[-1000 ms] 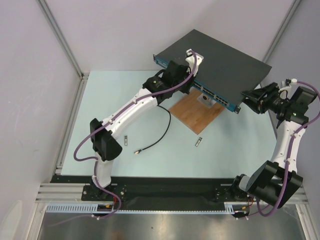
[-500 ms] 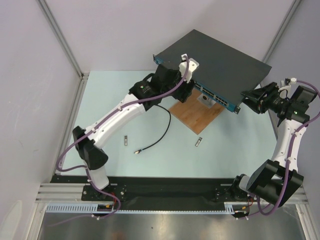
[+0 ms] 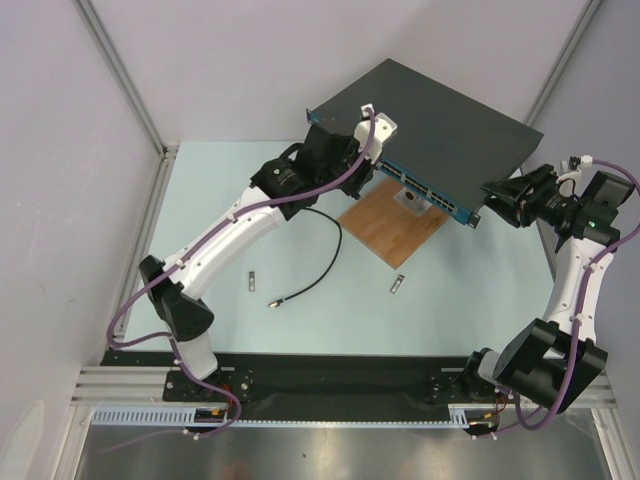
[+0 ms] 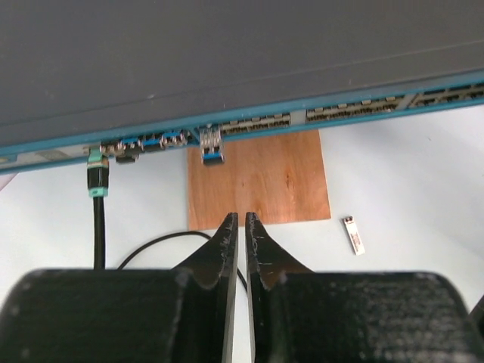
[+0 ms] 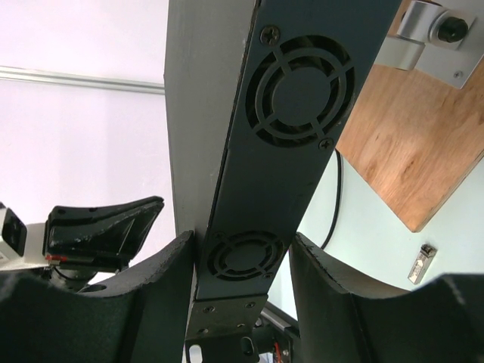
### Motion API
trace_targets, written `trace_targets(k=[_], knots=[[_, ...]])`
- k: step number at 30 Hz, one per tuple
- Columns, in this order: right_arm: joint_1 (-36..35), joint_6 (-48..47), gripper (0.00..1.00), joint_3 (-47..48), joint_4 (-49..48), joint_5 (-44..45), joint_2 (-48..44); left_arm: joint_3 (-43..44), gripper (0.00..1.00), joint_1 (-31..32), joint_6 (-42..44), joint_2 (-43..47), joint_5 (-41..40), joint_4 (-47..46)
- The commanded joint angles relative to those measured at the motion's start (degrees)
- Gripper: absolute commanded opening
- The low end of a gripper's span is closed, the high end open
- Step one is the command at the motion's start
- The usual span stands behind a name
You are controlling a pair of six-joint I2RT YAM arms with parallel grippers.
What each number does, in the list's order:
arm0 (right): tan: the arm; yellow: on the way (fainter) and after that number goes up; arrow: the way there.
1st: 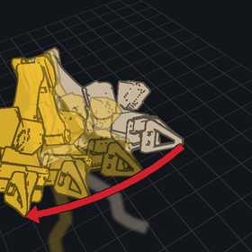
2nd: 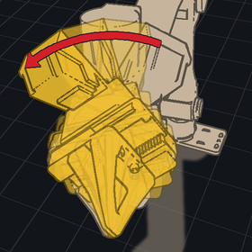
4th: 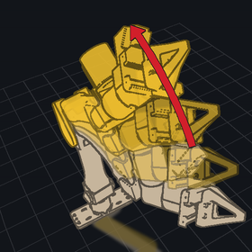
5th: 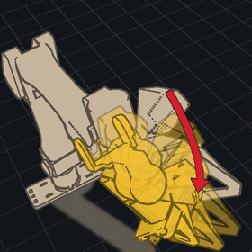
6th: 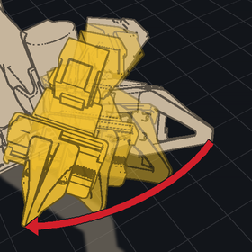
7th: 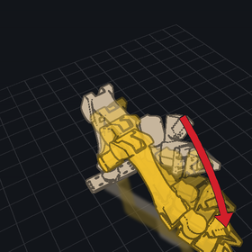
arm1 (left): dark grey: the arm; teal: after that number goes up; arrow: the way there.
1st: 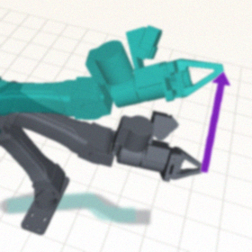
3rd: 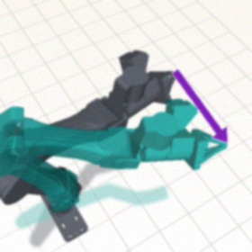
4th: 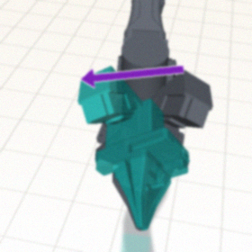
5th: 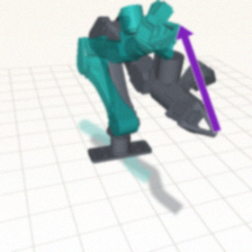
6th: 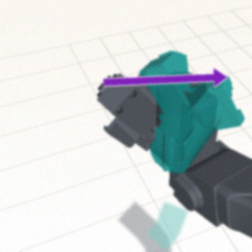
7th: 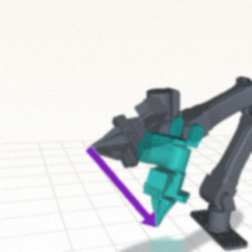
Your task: Insert the plug into the switch port
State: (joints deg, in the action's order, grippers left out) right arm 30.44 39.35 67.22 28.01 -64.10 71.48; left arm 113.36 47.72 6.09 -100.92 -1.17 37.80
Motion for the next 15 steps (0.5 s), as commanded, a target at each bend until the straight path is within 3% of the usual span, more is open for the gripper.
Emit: trace_targets(k=[1, 15], knots=[[-2.6, -3.1, 0.00, 2.7, -1.4, -2.3, 0.2, 4.5, 0.09, 0.2, 0.3, -2.5, 0.7, 0.1], [-2.4, -3.6, 0.00, 2.3, -1.3, -2.5, 0.8, 9.0, 0.04, -0.5, 1.0, -8.3, -1.6, -2.1]])
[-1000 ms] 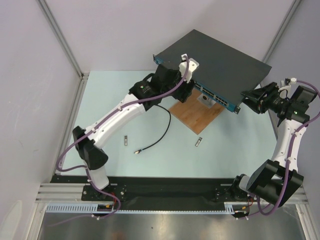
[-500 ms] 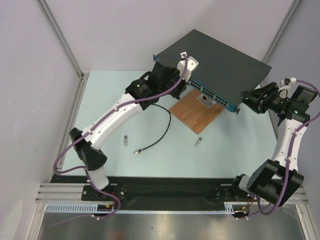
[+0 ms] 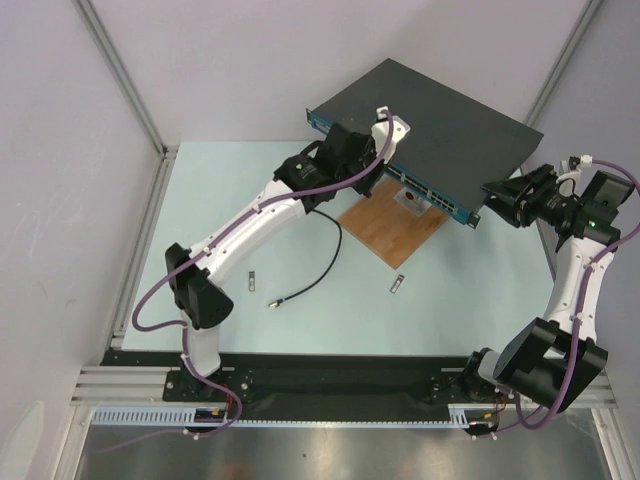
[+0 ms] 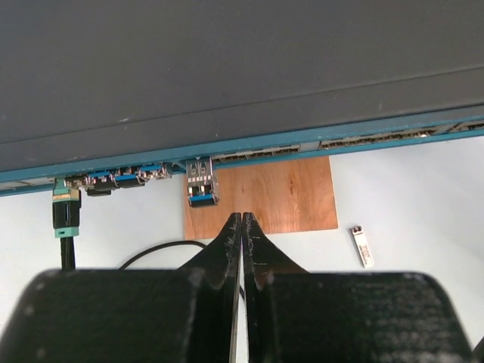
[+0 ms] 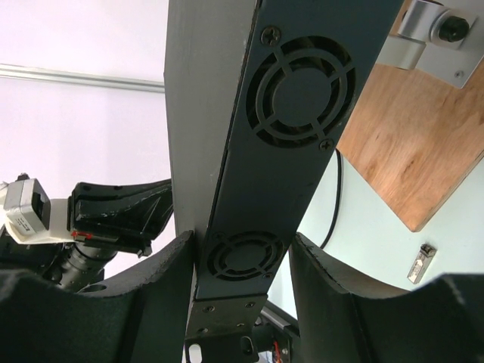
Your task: Insert the plug into the switch port
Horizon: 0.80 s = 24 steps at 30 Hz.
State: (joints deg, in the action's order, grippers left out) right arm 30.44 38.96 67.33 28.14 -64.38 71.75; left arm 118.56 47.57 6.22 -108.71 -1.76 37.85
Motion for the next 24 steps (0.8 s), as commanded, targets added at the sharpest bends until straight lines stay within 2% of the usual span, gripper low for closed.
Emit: trace_targets(k=[1, 15, 24], knots=[[-2.3, -3.2, 0.00, 2.2, -1.2, -2.2, 0.6, 4.3, 0.04, -0.5, 0.9, -0.9, -1.1, -2.2], [-2.3, -3.6, 0.00, 1.9, -1.0, -2.2, 0.6, 9.1, 0.03, -1.8, 0.5, -4.3, 0.4, -2.6], [-2.2, -3.9, 0.00, 2.2, -0.5, -2.2, 0.2, 7.8, 0.04, -2.3, -0.7, 1.3, 5.0, -3.0]])
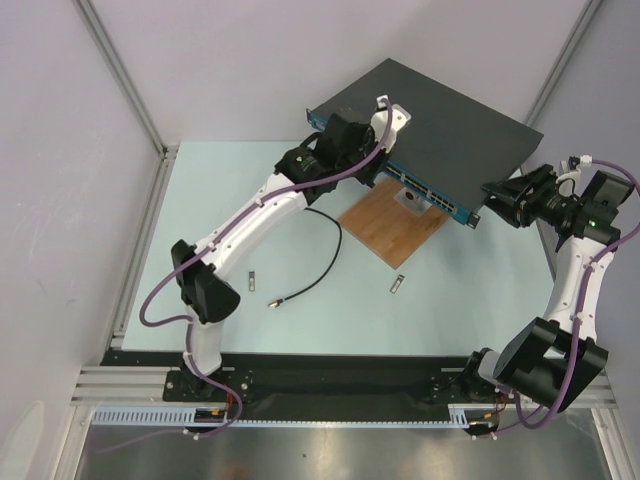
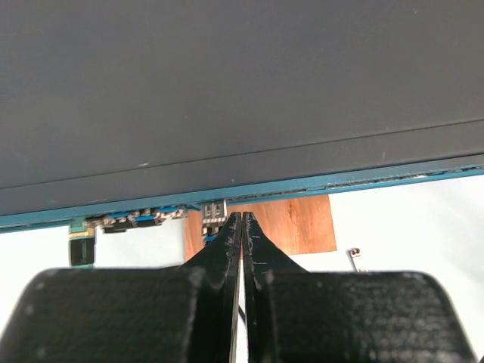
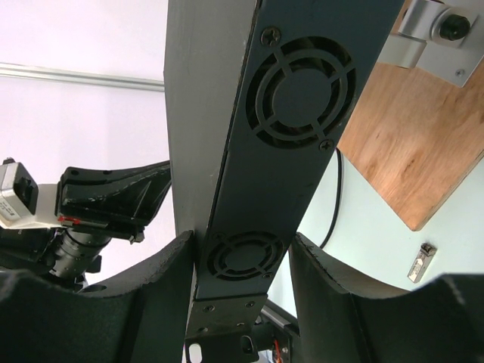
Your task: Insert the plug into the switch port
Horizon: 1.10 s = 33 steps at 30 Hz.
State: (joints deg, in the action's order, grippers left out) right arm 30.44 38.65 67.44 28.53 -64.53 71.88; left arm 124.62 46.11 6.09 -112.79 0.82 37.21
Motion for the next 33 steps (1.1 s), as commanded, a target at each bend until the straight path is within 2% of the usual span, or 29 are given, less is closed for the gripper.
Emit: trace_targets(k=[1, 11, 20, 33], knots=[[-2.2, -3.6, 0.00, 2.1, -0.8, -2.1, 0.1, 1.8, 0.04, -0.8, -0.2, 5.7, 2.5, -1.7], [-2.1, -4.3, 0.00, 2.3, -0.2, -2.2, 0.4, -0.9, 0.04, -1.6, 0.7, 7.5, 1.6, 2.6], [-2.0, -5.2, 0.00, 2.9, 0.7, -2.1, 1.0, 2.7, 0.03, -1.5, 0.9, 3.3, 1.6, 7.9], [-1.9, -6.3, 0.00, 2.6, 1.6, -1.9, 1.4, 2.6, 0.02, -1.5, 0.2, 1.5, 1.8, 5.9]])
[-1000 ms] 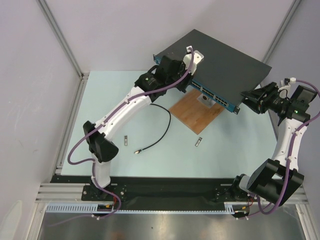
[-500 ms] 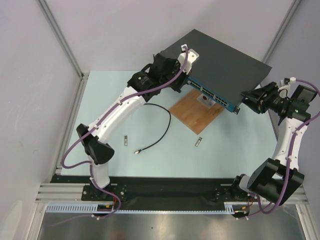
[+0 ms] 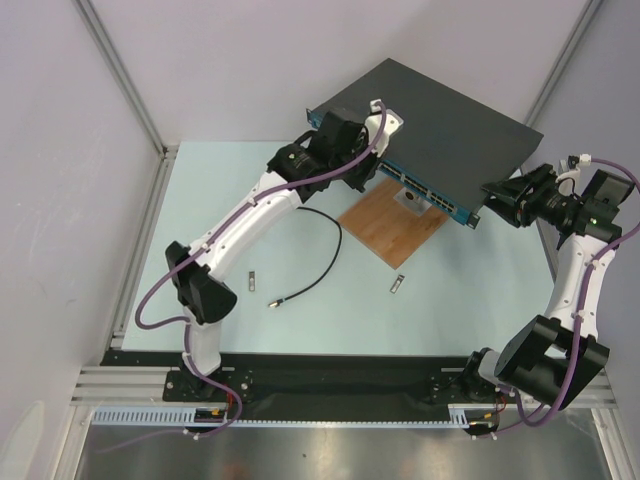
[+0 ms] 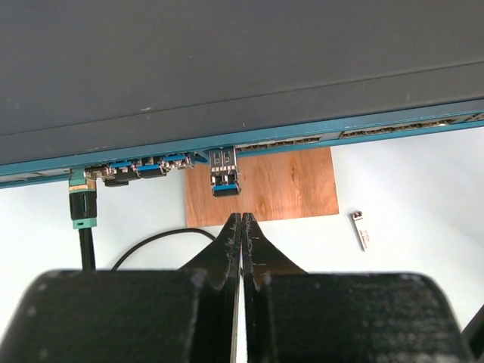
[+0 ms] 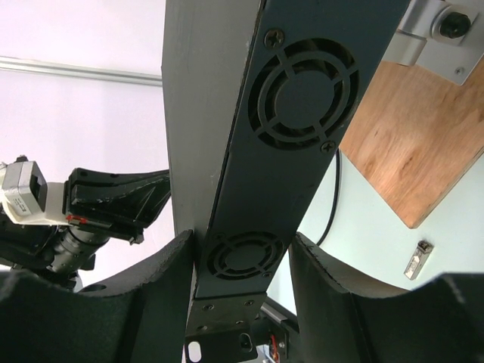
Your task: Insert the plug into the switch port
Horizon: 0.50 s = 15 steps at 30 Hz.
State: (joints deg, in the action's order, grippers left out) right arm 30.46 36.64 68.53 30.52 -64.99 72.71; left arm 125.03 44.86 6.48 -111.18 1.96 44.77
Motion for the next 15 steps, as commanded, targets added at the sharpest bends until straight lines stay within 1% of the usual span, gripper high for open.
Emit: trace_targets(k=[1, 15], knots=[[-1.9, -4.5, 0.00, 1.3, -0.4, -1.4, 0.7, 2.1, 0.02, -0.4, -0.3, -0.4, 0.6, -2.3], [-1.5, -4.9, 0.00, 0.9, -0.2, -1.7, 0.8, 3.3, 0.01, -0.4, -0.3, -2.9, -1.9, -7.0]])
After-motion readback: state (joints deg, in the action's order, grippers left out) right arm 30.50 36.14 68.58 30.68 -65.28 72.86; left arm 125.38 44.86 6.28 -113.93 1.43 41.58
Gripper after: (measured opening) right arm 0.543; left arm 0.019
